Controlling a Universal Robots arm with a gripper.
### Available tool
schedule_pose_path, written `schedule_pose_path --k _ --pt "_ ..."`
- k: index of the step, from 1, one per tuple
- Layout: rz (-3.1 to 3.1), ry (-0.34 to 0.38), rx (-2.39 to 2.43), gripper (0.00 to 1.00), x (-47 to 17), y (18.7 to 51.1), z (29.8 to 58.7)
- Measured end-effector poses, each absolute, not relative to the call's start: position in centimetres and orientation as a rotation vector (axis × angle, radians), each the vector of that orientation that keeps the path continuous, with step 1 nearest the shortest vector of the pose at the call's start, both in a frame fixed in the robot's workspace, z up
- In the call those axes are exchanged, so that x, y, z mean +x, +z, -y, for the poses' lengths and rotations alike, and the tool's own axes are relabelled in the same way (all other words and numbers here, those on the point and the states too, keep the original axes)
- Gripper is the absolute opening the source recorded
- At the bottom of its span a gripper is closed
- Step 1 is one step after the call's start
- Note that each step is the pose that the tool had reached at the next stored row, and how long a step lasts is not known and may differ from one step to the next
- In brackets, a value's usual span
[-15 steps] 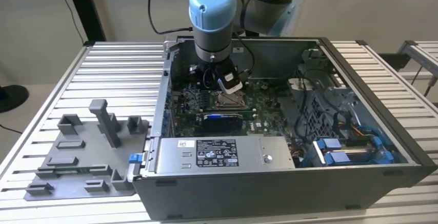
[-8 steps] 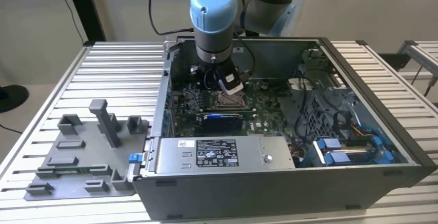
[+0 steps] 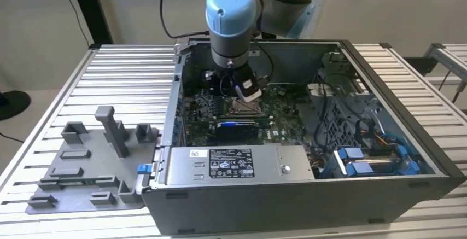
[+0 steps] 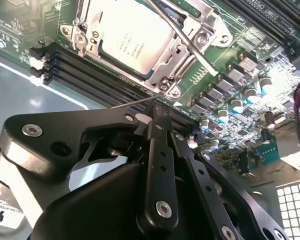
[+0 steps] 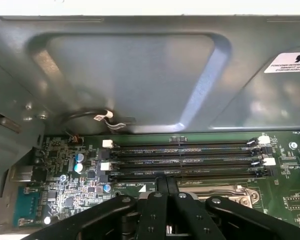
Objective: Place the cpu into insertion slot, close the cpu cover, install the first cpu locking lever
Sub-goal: 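Install the first cpu locking lever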
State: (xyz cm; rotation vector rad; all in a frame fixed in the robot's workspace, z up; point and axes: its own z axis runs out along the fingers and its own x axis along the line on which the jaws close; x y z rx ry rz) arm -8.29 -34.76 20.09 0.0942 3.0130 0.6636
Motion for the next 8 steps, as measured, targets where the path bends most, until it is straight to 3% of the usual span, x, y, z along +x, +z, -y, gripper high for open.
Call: schedule_pose_path --k 8 --pt "-3.01 0.663 0.093 0.0 -8.01 19.87 34.75"
